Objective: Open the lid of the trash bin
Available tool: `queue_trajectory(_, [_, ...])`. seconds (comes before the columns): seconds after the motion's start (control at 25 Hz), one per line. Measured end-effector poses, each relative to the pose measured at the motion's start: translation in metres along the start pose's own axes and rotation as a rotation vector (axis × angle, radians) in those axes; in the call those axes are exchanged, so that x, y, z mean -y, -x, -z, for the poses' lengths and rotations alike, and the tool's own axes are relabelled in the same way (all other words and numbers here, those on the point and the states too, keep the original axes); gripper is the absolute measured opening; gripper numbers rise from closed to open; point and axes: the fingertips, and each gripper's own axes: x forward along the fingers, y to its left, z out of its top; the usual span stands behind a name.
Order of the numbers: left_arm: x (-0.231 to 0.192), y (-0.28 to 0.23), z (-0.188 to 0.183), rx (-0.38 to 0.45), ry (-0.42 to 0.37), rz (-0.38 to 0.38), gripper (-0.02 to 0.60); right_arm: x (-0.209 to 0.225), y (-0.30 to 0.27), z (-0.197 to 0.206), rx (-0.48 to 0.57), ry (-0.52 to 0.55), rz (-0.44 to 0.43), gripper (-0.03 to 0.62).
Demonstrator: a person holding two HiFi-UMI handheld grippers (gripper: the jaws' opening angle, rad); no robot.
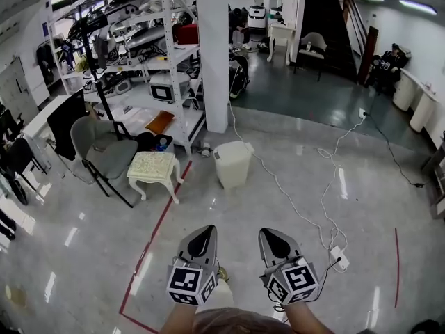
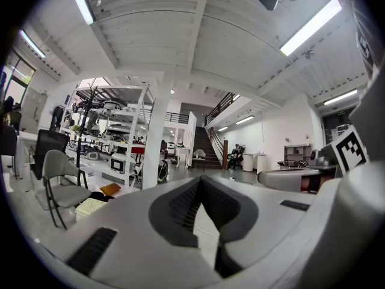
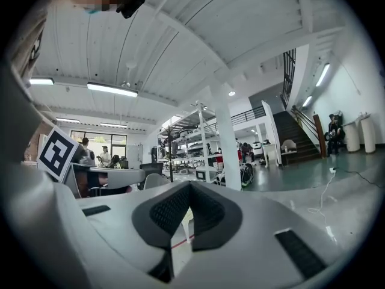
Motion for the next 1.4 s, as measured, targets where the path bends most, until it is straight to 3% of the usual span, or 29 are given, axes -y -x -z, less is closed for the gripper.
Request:
queue_trajectory(0.84, [-0.085,-0.103,-0.008,-0.021,0.002,0.027,-0.002,0.041,-0.122,-0.010,-0.006,-0.012,0.028,0.032])
queue_trajectory(1.4, [-0.145,-0.182,-0.016,-0.022,-0.019,0.088,-0.002,0.069,-0.217,-0.024,0.029,-0.015,0.065,0.032])
